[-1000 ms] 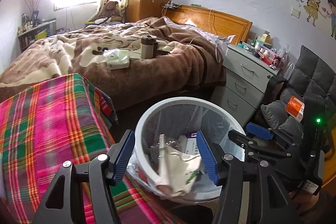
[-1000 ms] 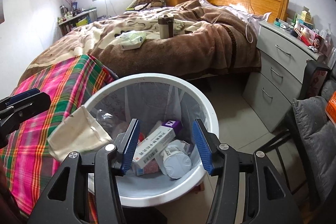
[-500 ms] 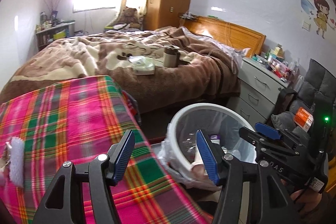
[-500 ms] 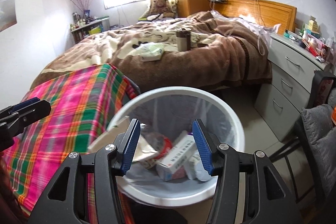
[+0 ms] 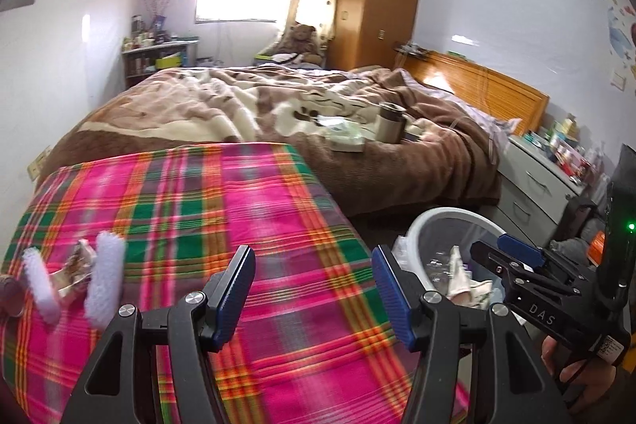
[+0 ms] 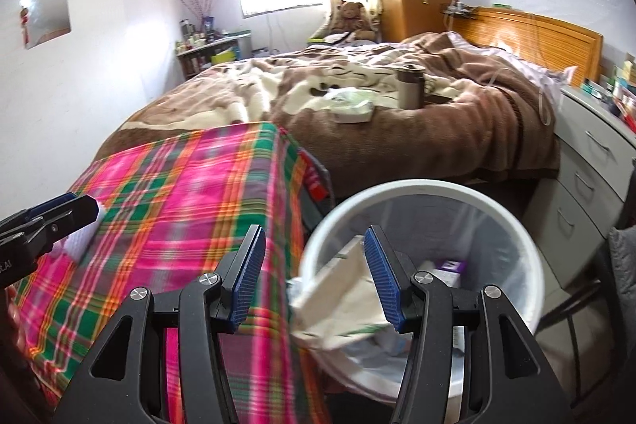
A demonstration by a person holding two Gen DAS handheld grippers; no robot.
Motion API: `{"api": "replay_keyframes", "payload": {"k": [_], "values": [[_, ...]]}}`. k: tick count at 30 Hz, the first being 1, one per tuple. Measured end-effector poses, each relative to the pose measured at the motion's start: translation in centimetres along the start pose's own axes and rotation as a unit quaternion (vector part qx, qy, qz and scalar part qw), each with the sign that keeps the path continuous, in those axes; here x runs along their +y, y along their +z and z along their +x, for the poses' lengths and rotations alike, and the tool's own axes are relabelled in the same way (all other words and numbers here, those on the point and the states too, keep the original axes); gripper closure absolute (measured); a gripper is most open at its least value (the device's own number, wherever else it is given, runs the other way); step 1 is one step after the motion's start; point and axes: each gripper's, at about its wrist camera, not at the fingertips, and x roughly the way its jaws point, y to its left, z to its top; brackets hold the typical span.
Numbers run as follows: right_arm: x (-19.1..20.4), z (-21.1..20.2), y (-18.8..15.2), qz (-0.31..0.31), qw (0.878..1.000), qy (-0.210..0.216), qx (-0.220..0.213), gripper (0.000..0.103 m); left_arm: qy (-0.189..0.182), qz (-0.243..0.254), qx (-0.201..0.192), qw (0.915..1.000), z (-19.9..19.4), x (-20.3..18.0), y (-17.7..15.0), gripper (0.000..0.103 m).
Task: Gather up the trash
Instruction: 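Move both open tools back over the plaid table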
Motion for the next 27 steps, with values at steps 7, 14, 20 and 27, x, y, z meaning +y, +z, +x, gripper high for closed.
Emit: {"api": "replay_keyframes", "payload": {"k": [7, 14, 20, 27], "values": [[3.8, 0.7, 0.3, -0.024, 0.999, 0.036, 0.003, 0.049, 0.048, -0.033, -0.01, 0.9983, -1.9, 4.9, -0.6, 0.042], [8.2, 1.8, 0.2, -0.051, 0.995, 0.081, 0.017, 0.049, 0.098, -0.068, -0.017, 0.9928, -3.7, 10.2, -1.4, 0.042], [12.0, 2.6, 0.3, -0.076, 0.991, 0.11, 0.028, 0.049, 0.14, -0.095, -0.017, 0.9855, -5.0, 14.6, -2.3, 0.042], [16.0, 3.7, 0.2, -0.096, 0.985, 0.139, 0.045, 0.049, 0.176, -0.127, -0.014, 0.976, -6.1, 19.2, -3.5, 0.04]]}}
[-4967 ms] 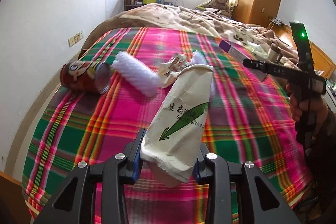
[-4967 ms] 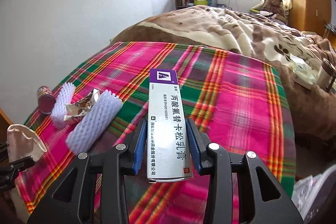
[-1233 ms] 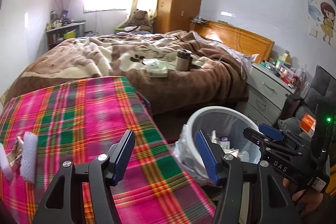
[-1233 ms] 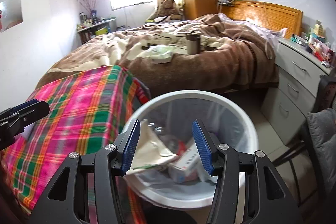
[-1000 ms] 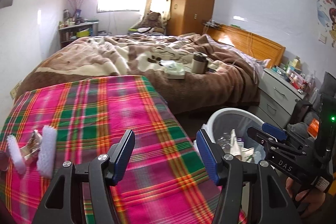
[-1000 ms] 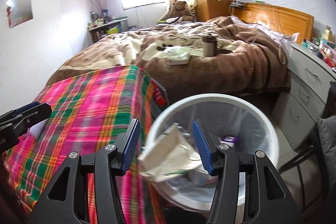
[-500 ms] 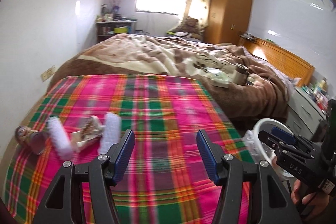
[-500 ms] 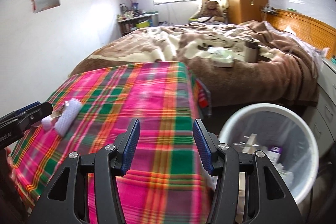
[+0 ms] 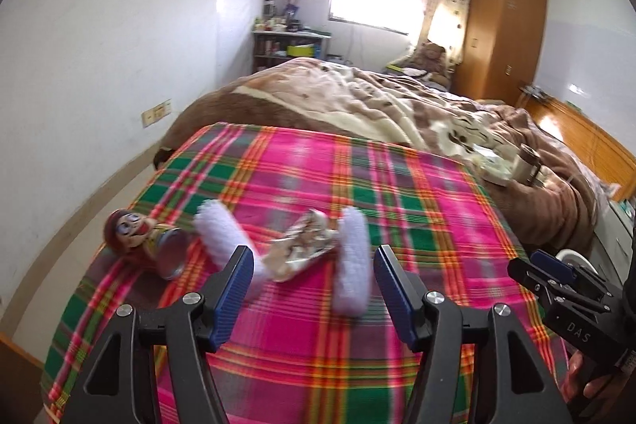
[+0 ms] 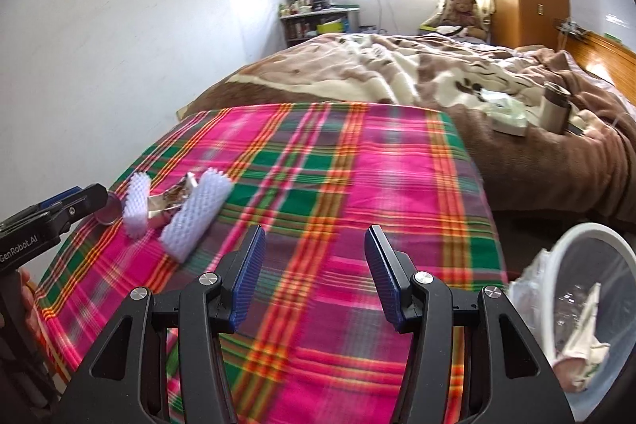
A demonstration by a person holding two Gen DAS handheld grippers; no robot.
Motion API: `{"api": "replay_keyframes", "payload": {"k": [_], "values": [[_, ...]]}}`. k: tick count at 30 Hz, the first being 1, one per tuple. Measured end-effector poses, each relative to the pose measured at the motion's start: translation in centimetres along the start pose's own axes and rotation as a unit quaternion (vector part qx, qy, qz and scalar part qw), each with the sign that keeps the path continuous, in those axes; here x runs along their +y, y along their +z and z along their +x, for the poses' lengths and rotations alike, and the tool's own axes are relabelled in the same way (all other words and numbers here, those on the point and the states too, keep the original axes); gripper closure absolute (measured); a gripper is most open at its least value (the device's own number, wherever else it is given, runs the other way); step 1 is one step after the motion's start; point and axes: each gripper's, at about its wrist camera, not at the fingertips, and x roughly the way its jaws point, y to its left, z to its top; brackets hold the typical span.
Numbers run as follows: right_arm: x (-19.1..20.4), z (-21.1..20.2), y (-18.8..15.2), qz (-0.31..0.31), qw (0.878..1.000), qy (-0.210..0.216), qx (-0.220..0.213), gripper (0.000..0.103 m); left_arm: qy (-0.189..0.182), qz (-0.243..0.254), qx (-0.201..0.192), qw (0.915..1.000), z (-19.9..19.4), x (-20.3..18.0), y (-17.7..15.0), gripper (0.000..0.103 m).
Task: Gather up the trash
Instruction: 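Move both open tools back over the plaid table, then grasp the red cartoon can with the left tool while the right tool grasps the white foam net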
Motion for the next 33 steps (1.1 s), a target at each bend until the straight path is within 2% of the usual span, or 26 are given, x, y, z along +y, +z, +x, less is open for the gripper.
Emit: {"api": "replay_keyframes", "payload": {"k": [8, 18, 20, 27, 30, 33], "values": [[3.2, 2.8, 0.8, -0.012, 0.999, 0.033, 0.022, 0.049, 0.041, -0.027, -0.001, 0.9988, 0.5, 5.1, 0.7, 0.038], [6.0, 5.9, 1.2, -0.007, 0.997, 0.057, 0.054, 0.049, 0.063, -0.084, 0.017, 0.9943, 2.2, 11.2, 1.1, 0.036], [6.2, 6.5, 1.5, 0.002, 0.996, 0.065, 0.059, 0.049, 0.074, -0.092, 0.01, 0.993, 2.4, 12.2, 1.4, 0.035], [7.1, 8.5, 1.9, 0.015, 0.994, 0.072, 0.077, 0.049, 0.073, -0.115, 0.034, 0.99, 4.5, 15.0, 1.9, 0.035], [7.5, 9.2, 2.0, 0.013, 0.994, 0.071, 0.087, 0.049, 0.059, -0.134, 0.047, 0.9881, 5.5, 15.9, 1.8, 0.035], [7.8, 9.7, 2.0, 0.014, 0.993, 0.07, 0.093, 0.049, 0.068, -0.136, 0.05, 0.9871, 6.3, 16.5, 1.9, 0.035]]}}
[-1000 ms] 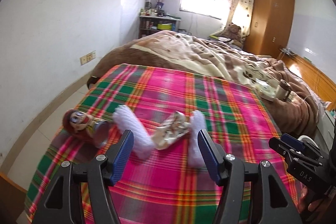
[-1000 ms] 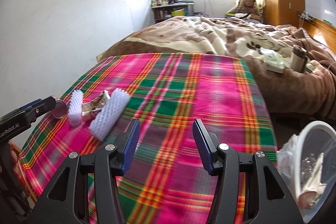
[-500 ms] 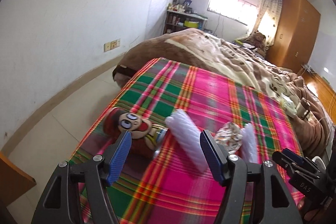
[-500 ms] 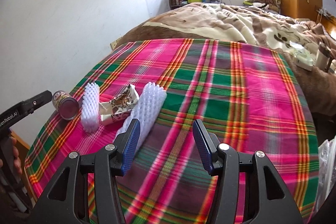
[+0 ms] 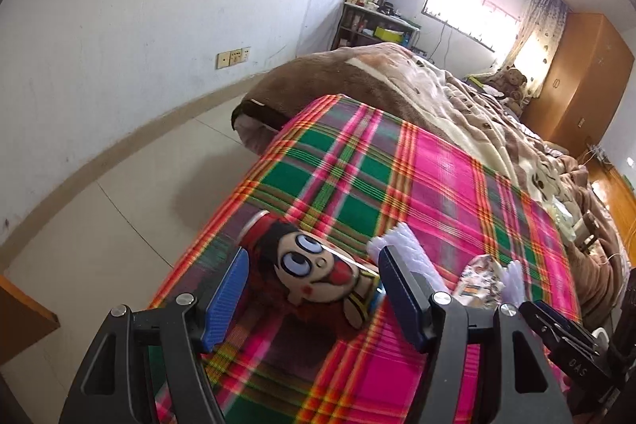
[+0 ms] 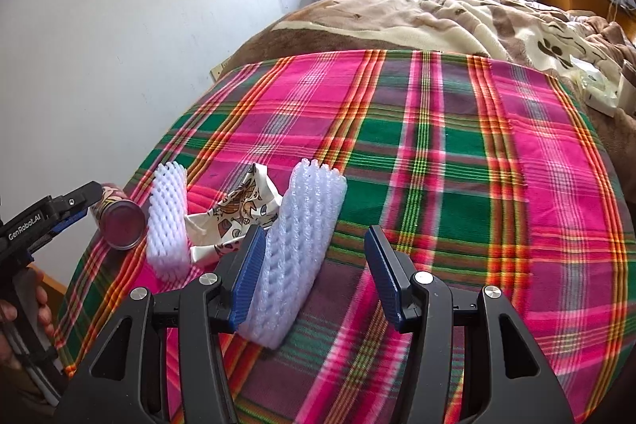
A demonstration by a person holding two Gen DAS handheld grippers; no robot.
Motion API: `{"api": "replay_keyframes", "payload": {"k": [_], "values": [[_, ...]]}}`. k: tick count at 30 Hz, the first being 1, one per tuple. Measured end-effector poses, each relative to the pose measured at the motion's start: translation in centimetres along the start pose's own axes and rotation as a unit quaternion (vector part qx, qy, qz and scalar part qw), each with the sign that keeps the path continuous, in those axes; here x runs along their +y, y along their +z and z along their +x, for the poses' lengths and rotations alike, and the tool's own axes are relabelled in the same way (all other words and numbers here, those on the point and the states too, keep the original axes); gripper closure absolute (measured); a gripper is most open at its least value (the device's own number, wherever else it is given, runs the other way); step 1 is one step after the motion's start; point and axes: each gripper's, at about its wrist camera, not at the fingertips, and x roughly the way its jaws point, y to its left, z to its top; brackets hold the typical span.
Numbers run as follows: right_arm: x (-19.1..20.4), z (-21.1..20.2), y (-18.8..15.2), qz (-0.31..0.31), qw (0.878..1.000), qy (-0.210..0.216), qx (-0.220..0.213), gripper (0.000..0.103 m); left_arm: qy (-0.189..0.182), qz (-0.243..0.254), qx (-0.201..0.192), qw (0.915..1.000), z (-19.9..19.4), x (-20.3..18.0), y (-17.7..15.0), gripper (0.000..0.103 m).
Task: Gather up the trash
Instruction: 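Grasp the red cartoon can with the left tool while the right tool grasps the white foam net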
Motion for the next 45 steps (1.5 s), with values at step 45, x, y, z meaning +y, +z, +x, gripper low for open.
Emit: {"api": "replay_keyframes", "payload": {"k": [45], "values": [[0.4, 1.0, -0.2, -0.023, 0.999, -0.035, 0.017, 0.078, 0.003, 0.035, 0.042, 0.9985, 4.0, -3.1, -0.1, 0.047]]}}
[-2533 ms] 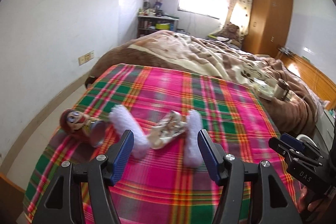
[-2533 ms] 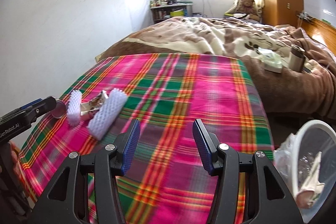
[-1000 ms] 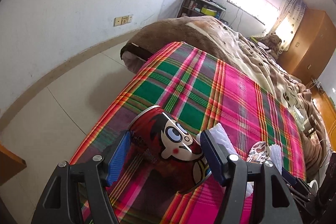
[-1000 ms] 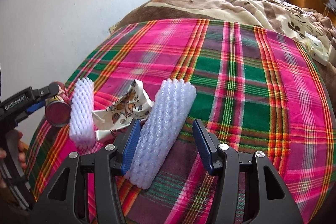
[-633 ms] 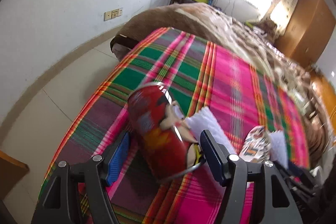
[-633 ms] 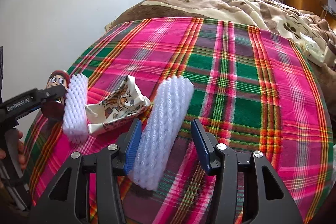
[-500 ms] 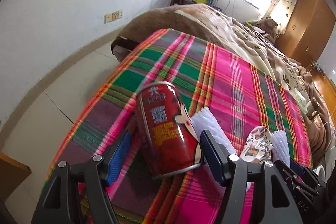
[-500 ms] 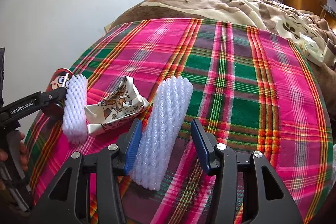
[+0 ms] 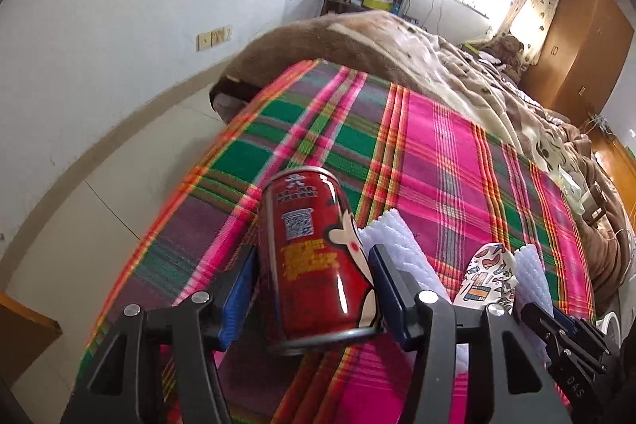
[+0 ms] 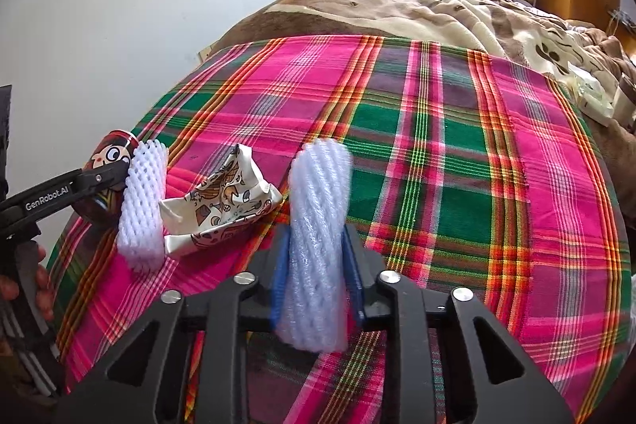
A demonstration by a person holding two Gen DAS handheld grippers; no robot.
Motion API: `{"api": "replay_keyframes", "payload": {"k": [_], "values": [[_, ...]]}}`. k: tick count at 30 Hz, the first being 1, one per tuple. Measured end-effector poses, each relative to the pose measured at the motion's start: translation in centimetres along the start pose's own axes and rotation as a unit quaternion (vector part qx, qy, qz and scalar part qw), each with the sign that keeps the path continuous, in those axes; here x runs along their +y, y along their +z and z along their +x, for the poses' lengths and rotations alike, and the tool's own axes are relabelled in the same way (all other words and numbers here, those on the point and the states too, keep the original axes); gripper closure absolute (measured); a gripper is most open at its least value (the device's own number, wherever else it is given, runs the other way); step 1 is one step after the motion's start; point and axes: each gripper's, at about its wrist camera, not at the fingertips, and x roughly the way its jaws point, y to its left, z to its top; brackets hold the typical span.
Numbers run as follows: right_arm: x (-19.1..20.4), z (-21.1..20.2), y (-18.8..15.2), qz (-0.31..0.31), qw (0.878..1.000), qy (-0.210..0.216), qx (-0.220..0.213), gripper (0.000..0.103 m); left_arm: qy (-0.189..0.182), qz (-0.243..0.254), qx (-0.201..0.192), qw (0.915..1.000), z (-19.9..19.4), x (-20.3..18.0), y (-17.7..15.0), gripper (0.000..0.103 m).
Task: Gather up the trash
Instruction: 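Grasp the red cartoon can with the left tool while the right tool grasps the white foam net, then carry the can and foam net over the white wastebasket with both tools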
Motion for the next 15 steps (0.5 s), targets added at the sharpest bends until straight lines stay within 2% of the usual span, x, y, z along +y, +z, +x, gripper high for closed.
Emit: {"api": "replay_keyframes", "payload": {"k": [15], "values": [[-1.7, -3.7, -0.8, 0.01, 0.999, 0.004, -0.044, 0.08, -0.025, 0.045, -0.048, 0.9975, -6.3, -3.6, -2.4, 0.05]]}}
